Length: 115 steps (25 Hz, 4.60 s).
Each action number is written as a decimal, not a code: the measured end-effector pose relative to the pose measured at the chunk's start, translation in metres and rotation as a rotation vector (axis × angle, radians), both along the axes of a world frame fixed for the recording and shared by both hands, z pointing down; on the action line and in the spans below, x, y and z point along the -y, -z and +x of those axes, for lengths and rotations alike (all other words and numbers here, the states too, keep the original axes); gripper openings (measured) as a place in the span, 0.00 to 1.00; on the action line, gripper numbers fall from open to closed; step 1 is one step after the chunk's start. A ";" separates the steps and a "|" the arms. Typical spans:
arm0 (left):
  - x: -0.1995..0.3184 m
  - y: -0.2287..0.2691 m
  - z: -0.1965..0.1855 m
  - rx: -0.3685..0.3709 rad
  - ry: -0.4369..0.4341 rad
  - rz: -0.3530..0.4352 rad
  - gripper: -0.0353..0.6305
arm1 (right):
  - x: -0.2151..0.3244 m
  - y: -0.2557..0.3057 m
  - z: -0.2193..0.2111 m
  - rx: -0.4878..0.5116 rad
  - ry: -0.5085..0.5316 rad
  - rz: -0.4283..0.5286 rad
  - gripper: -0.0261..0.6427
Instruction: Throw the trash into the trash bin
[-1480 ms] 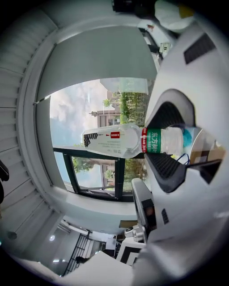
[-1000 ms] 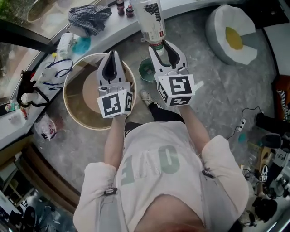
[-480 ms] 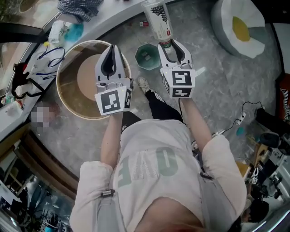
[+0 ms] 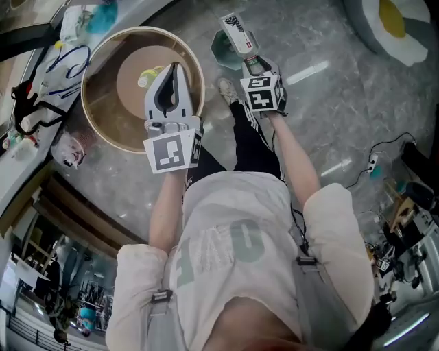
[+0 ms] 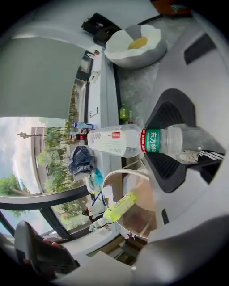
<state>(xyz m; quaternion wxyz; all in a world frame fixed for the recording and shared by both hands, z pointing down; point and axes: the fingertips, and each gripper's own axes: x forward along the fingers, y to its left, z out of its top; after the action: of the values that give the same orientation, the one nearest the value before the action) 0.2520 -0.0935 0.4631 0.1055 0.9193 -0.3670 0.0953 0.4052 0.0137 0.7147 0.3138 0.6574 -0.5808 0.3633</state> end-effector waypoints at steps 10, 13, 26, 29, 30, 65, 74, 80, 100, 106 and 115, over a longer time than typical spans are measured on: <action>0.006 -0.015 0.005 0.013 0.020 -0.022 0.07 | -0.028 -0.088 -0.009 0.076 -0.027 -0.273 0.31; 0.010 -0.011 0.008 0.012 0.007 -0.013 0.07 | -0.025 -0.088 -0.008 0.081 -0.033 -0.278 0.31; 0.011 -0.018 -0.018 0.023 0.055 -0.032 0.07 | 0.007 -0.081 0.011 -0.026 -0.084 -0.108 0.49; 0.008 -0.012 -0.018 0.011 0.057 -0.022 0.07 | 0.007 -0.076 0.012 -0.017 -0.086 -0.105 0.49; 0.007 -0.009 -0.017 0.007 0.055 -0.018 0.07 | 0.007 -0.073 0.011 -0.014 -0.090 -0.104 0.49; 0.030 0.223 -0.289 -0.300 0.466 0.433 0.07 | 0.172 0.475 -0.342 -0.001 0.545 1.125 0.06; 0.025 0.238 -0.297 -0.290 0.487 0.470 0.07 | 0.155 0.468 -0.371 0.025 0.636 1.090 0.06; 0.029 0.234 -0.293 -0.340 0.464 0.441 0.07 | 0.157 0.471 -0.359 0.042 0.591 1.082 0.06; 0.010 0.134 -0.322 -0.237 0.568 0.209 0.07 | 0.196 0.160 -0.307 0.105 0.556 0.310 0.48; 0.008 0.111 -0.341 -0.184 0.643 0.147 0.07 | 0.174 0.069 -0.294 0.121 0.535 0.088 0.48; -0.001 0.095 -0.360 -0.139 0.736 0.108 0.07 | 0.156 0.019 -0.306 0.109 0.595 -0.071 0.48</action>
<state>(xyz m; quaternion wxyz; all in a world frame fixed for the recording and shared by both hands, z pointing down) -0.1079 -0.0923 0.3682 0.1085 0.7344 -0.6693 -0.0310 0.0993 -0.1419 0.6960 0.3978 0.4265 -0.7508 0.3102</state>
